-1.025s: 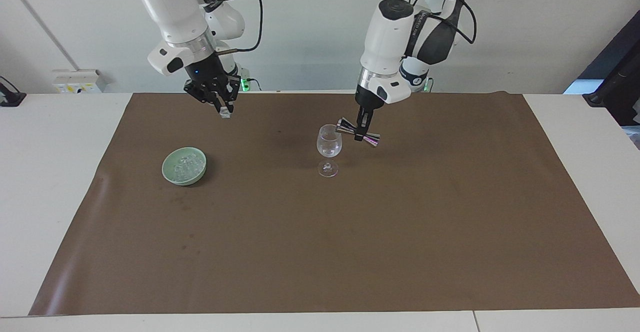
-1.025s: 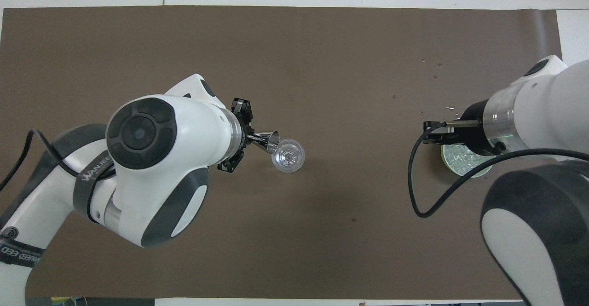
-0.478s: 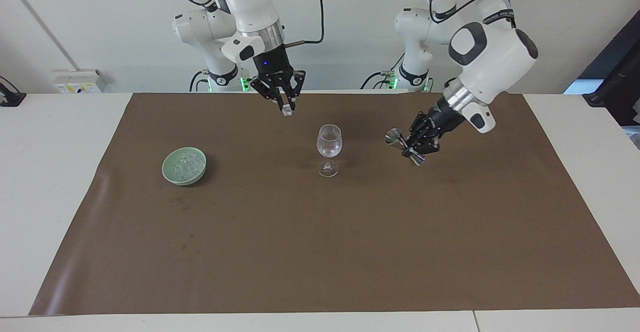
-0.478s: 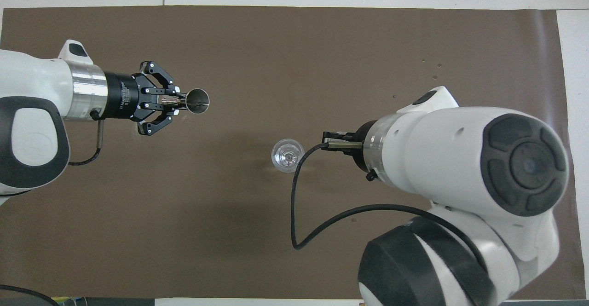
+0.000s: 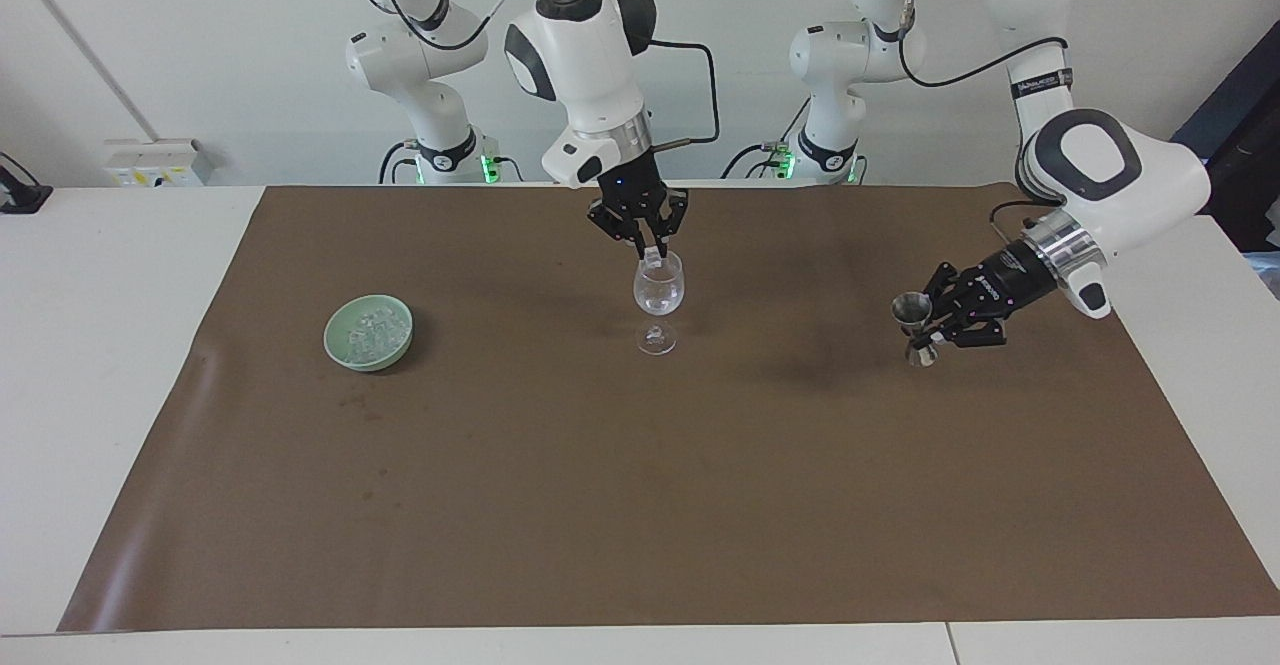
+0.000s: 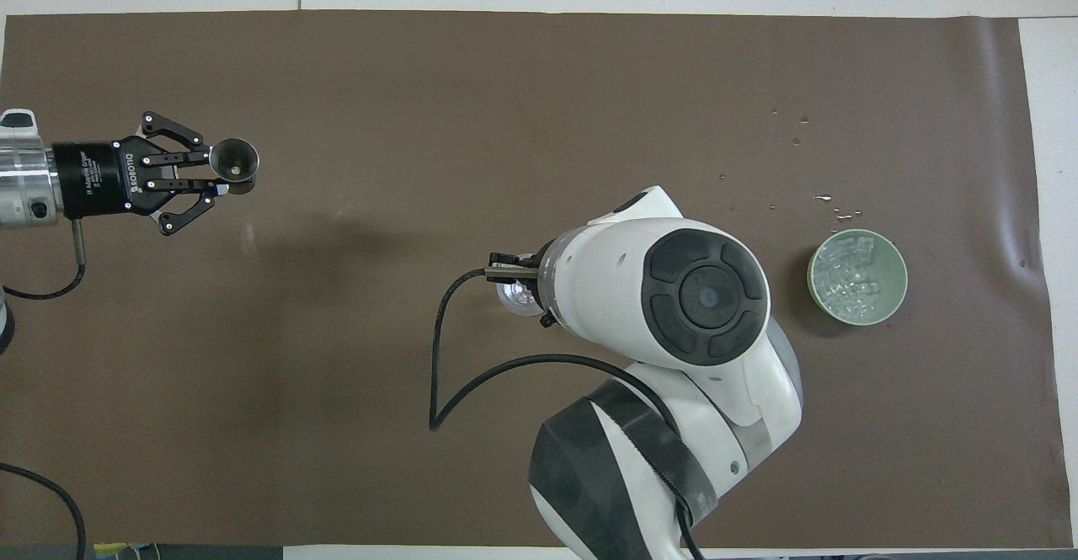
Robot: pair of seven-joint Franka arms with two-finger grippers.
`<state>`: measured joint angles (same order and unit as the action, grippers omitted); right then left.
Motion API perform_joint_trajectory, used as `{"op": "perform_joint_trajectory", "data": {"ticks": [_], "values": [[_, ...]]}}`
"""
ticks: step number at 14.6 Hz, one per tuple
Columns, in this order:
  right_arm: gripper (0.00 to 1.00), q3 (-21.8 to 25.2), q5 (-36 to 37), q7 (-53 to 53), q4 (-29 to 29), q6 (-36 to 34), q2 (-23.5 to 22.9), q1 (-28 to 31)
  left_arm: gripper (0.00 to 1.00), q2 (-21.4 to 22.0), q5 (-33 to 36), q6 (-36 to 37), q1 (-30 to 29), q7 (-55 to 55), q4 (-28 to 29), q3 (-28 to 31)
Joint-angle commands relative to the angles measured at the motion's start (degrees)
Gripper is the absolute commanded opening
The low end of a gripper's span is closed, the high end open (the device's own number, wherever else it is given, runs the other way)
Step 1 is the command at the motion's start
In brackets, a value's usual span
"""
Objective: Pour wine and add ice with both arms
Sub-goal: 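Set the jigger down with the left gripper while the right gripper withdraws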
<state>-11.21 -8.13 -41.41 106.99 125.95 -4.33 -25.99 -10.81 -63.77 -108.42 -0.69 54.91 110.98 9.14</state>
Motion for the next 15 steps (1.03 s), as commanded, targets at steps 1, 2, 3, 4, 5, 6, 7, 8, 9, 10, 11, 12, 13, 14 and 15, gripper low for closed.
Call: {"op": "perform_joint_trajectory", "data": {"ticks": [1,2,3,4,5,6,7,8,9,10,11,12,13,14,15], "values": [[0.06,0.13,-0.22,-1.13,0.14,0.00,0.63,-0.29,0.00,-9.98,-5.21,9.61,-5.79,-0.42,-9.17,-0.71],[0.08,0.13,-0.22,-1.21,0.14,-0.17,0.72,-0.29,0.00,-12.10,-5.31,10.59,-7.82,-1.03,-10.33,-0.88],[0.09,0.13,-0.22,-1.39,0.14,-0.70,0.81,-0.29,0.00,-13.43,-6.18,11.12,-9.40,-1.99,-10.34,-1.05],[0.12,0.13,-0.22,-1.39,0.14,-1.05,0.81,-0.29,0.00,-13.97,-7.84,11.39,-10.03,-2.09,-10.34,-0.97],[0.18,0.13,-0.22,-1.30,0.14,-0.97,0.81,-0.29,0.00,-14.58,-9.25,11.48,-10.38,-2.18,-10.17,-0.79],[0.26,0.13,-0.22,-1.39,0.14,-0.97,0.81,-0.29,0.00,-16.33,-10.48,12.44,-12.56,-2.18,-10.08,-0.97],[0.31,0.13,-0.22,-1.74,0.14,-1.14,0.81,-0.29,0.00,-17.21,-11.36,13.40,-13.54,-2.79,-9.90,-1.14],[0.37,0.04,-0.22,-2.96,0.06,-1.40,0.81,-0.29,0.00,-17.48,-12.16,13.59,-13.72,-3.75,-9.29,-1.06],[0.40,0.04,-0.22,-3.41,-0.03,-1.58,0.81,-0.29,0.00,-17.66,-12.77,13.68,-14.07,-4.98,-8.16,-1.14],[0.46,0.04,-0.22,-3.50,-0.29,-1.58,0.72,-0.29,0.00,-17.66,-13.39,13.59,-14.34,-6.12,-6.67,-1.06],[0.50,0.13,-0.22,-3.50,-0.38,-1.58,0.72,-0.29,0.00,-17.66,-15.05,13.68,-14.52,-6.74,-5.35,-1.06],[0.53,0.04,-0.22,-3.58,-0.56,-1.84,0.72,-0.29,0.00,-17.58,-16.46,13.68,-14.60,-6.83,-3.68,-0.97],[0.56,0.13,-0.05,-3.50,-1.34,-3.41,0.81,-0.11,0.00,-17.14,-16.73,13.59,-14.78,-7.36,-1.92,-0.97],[0.57,0.22,0.30,-3.50,-2.83,-5.60,0.81,0.50,0.00,-16.79,-16.99,13.33,-15.04,-8.49,-0.34,-0.97],[0.59,0.57,0.48,-3.24,-4.32,-7.89,0.90,1.11,0.00,-16.09,-17.52,13.15,-15.04,-10.07,1.42,-0.97]]}}
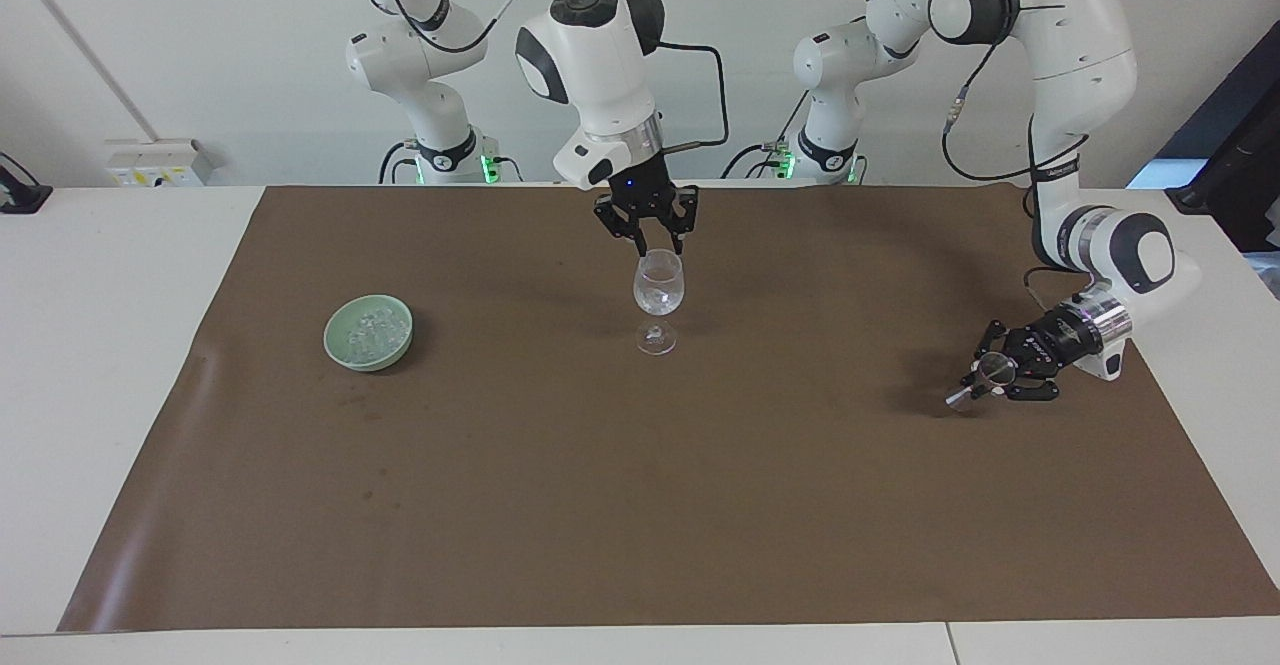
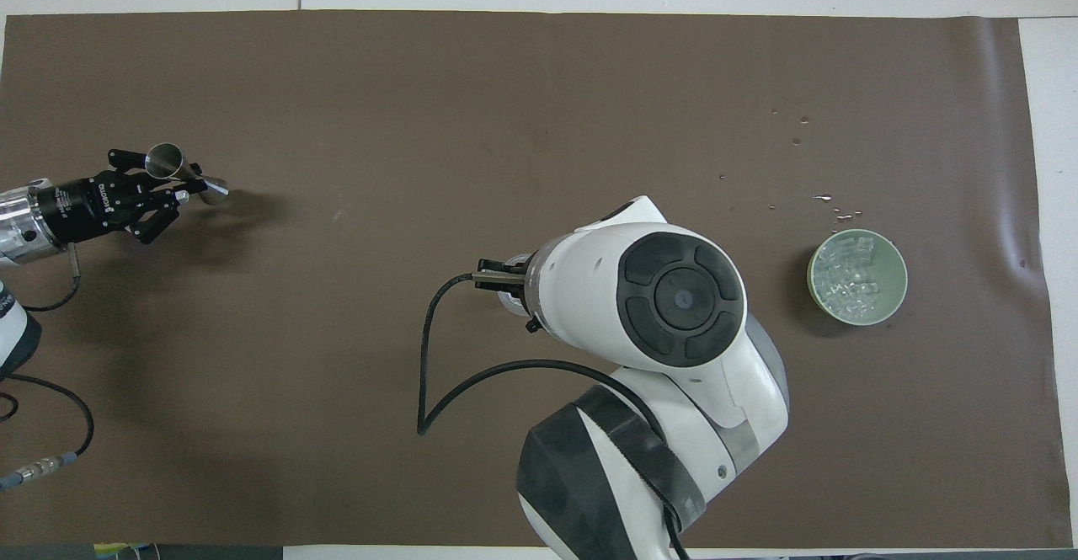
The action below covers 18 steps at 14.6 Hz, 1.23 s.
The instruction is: Pour wine and add ice with both arms
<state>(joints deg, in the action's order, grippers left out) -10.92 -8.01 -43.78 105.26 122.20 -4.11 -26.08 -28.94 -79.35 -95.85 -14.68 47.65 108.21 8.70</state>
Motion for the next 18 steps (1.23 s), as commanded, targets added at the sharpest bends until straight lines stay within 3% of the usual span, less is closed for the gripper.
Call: {"op": "perform_joint_trajectory", "data": {"ticks": [1,2,4,8,9,10,11,15,18], "values": [[0.66,0.46,0.71,-0.43,-3.39,-6.25,1.12,2.60,0.00,2.31,-2.30,0.41,-1.05,-3.60,5.59,-0.53],[0.84,0.46,1.50,-0.34,-3.75,-7.49,1.82,4.62,0.00,2.66,-2.39,0.49,-1.14,-4.05,6.13,-0.44],[1.00,0.46,2.65,3.50,-3.66,-10.56,4.54,8.22,0.00,2.92,-2.39,0.58,-1.93,-5.88,6.83,-0.36],[1.00,0.46,2.74,17.48,-3.40,-22.16,8.68,19.90,0.00,4.24,-2.21,1.46,-3.07,-15.04,10.35,-0.27],[1.00,0.46,2.74,19.85,-3.40,-24.53,9.21,22.72,0.15,4.24,-2.21,1.37,-2.99,-15.12,10.35,-0.27],[1.00,0.55,3.17,21.70,-3.40,-25.86,9.56,25.18,0.92,4.24,-2.21,1.11,-2.99,-14.69,10.44,-0.27],[1.00,0.47,4.65,23.37,-3.49,-26.92,9.82,27.90,1.00,4.24,-2.21,1.11,-2.99,-14.86,10.44,-0.27],[1.00,0.99,5.11,37.95,-3.92,-28.24,9.91,36.36,1.00,4.24,-2.04,1.37,-3.07,-14.43,9.83,-0.01],[1.00,9.85,5.20,43.15,-8.48,-33.33,8.86,32.42,1.00,4.33,5.21,1.20,-3.08,-14.33,7.12,1.92]]}}
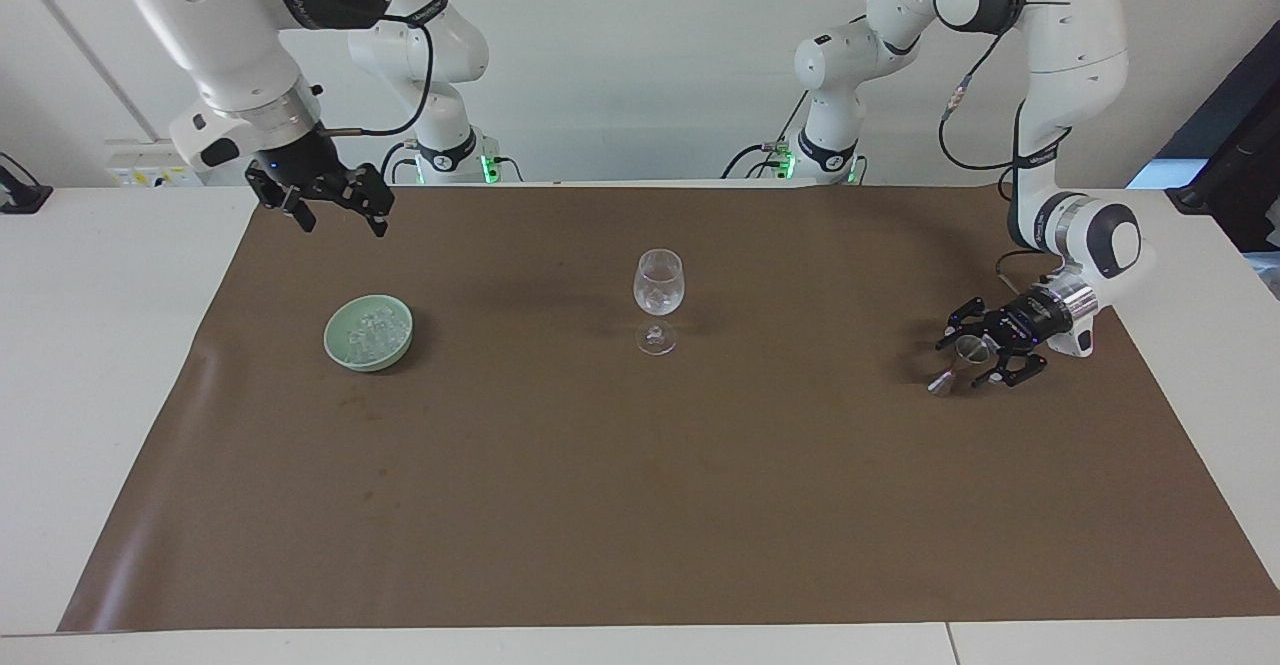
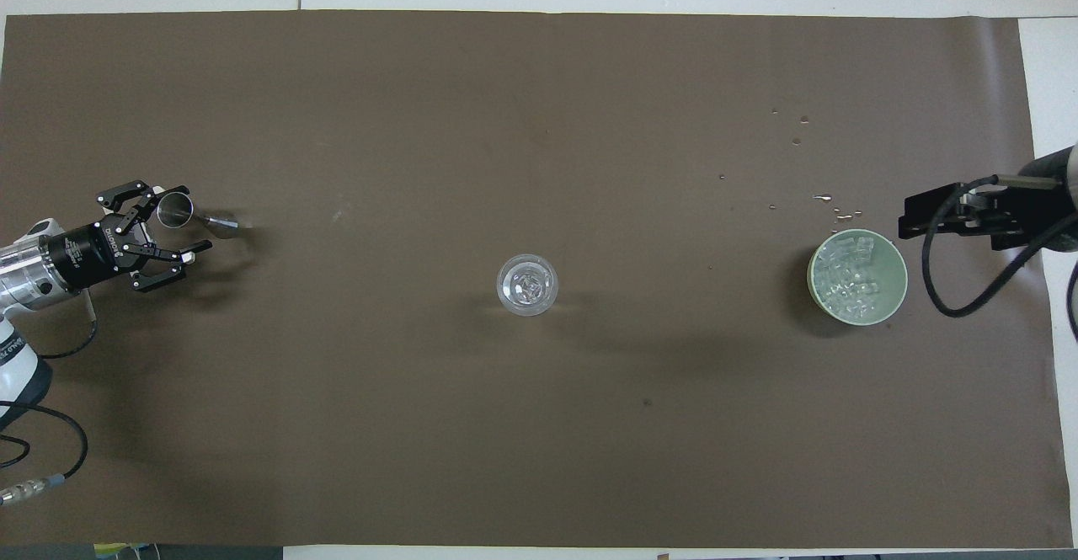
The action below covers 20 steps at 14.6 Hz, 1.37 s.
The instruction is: Pour wine and add ice with both arms
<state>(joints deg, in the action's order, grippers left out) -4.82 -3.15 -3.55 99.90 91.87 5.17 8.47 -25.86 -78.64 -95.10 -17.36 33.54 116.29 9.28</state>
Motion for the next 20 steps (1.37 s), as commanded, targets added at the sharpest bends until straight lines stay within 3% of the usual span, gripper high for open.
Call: {"op": "perform_joint_trajectory", "data": {"ticks": [1,4,10,12,15,20], "values": [[1.00,4.20,0.34,4.07,-4.78,-5.28,-0.68,-2.14,1.00,1.86,9.33,0.00,-0.04,-0.23,-2.98,1.53],[1.00,4.73,1.30,4.26,-8.67,-8.81,-1.83,-2.23,1.00,2.13,19.98,0.70,-0.48,-0.59,-8.25,1.62],[1.00,6.05,2.36,6.18,-8.84,-9.17,-0.08,-2.14,1.00,2.40,40.45,7.64,1.01,-0.93,-26.52,1.27],[1.00,5.97,2.36,7.85,-5.27,-7.60,1.76,-1.97,1.00,3.62,47.93,8.35,4.86,-1.11,-32.16,1.26],[1.00,6.05,3.15,9.27,-5.24,-6.79,2.21,-1.88,1.00,6.34,50.77,9.31,5.84,-5.99,-32.79,1.00],[1.00,5.97,3.24,9.18,-5.51,-8.55,3.09,-1.79,1.00,12.15,58.84,9.32,12.96,-12.69,-32.53,1.09]]}}
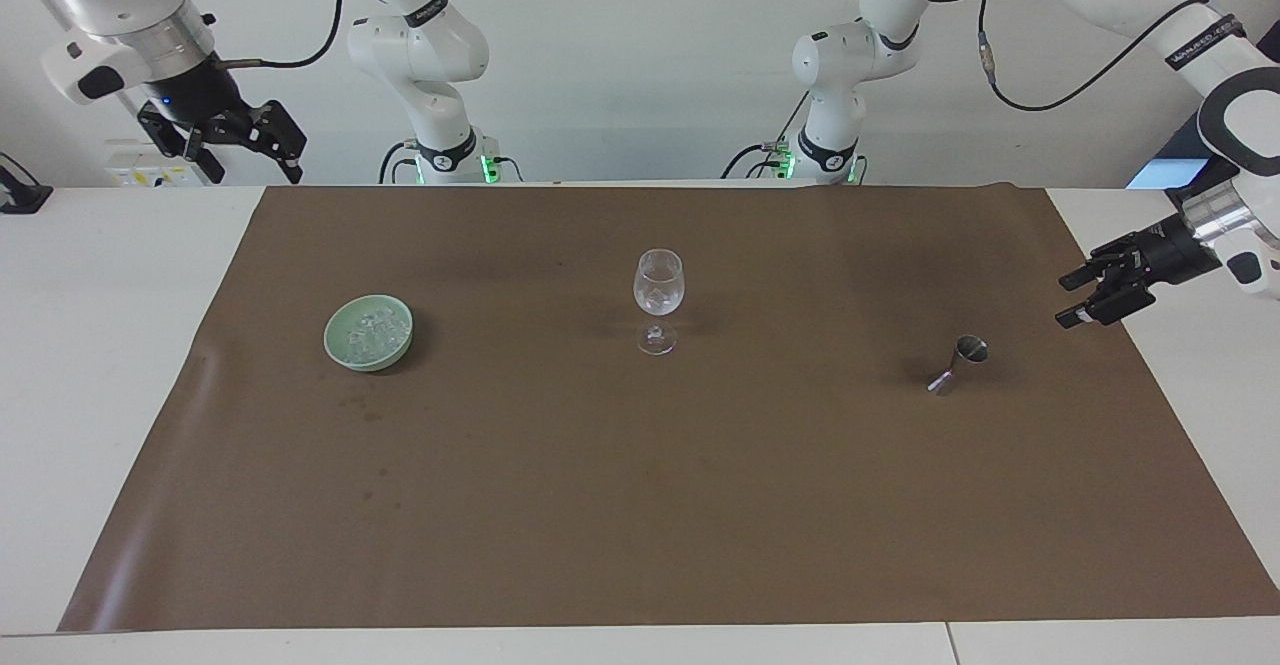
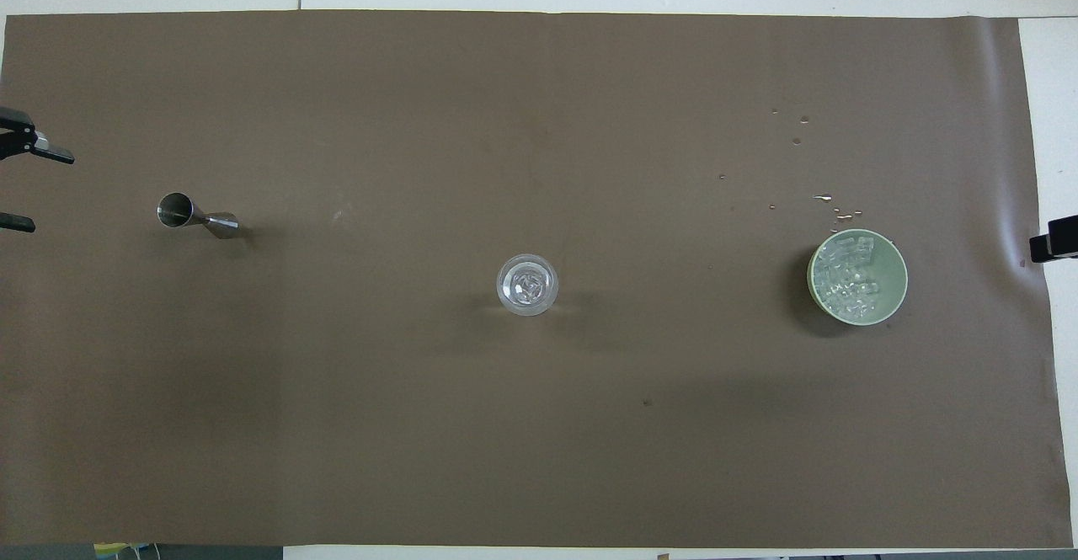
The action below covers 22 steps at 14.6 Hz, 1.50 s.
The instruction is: Pour wine and add ice with both arms
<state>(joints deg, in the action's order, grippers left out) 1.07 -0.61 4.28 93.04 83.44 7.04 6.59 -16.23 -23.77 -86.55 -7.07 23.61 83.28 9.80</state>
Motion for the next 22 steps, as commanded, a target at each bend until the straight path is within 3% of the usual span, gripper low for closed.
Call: {"op": "perform_joint_trajectory", "data": {"ticks": [1,6,8,10,13,16,22], "values": [[1.00,-0.10,0.70,1.26,1.36,-0.04,1.22,0.09,1.00,3.30,6.34,0.69,4.07,-6.78,0.48,0.57],[1.00,-0.19,0.70,1.26,0.92,-0.65,0.08,0.09,1.00,7.08,15.05,0.07,10.40,-22.54,0.48,0.57],[1.00,-0.19,0.70,1.26,0.40,-0.65,-0.01,0.09,1.00,8.49,17.35,0.07,10.33,-26.06,0.39,-1.00],[1.00,-0.19,0.79,1.35,0.48,-0.21,-0.01,0.09,1.00,9.64,18.14,0.07,9.71,-26.77,0.30,-3.02],[1.00,-0.19,0.96,1.61,0.48,-0.21,-0.01,0.09,1.00,10.87,22.88,0.77,5.15,-26.51,0.22,-11.80],[1.00,-0.19,0.96,1.61,0.48,-0.12,-0.01,0.09,1.00,15.51,22.98,1.30,5.05,-27.03,1.00,-12.61],[1.00,-0.10,0.96,1.61,0.92,-0.47,0.16,0.27,1.00,17.02,23.07,4.82,5.57,-27.13,2.59,-12.26]]}}
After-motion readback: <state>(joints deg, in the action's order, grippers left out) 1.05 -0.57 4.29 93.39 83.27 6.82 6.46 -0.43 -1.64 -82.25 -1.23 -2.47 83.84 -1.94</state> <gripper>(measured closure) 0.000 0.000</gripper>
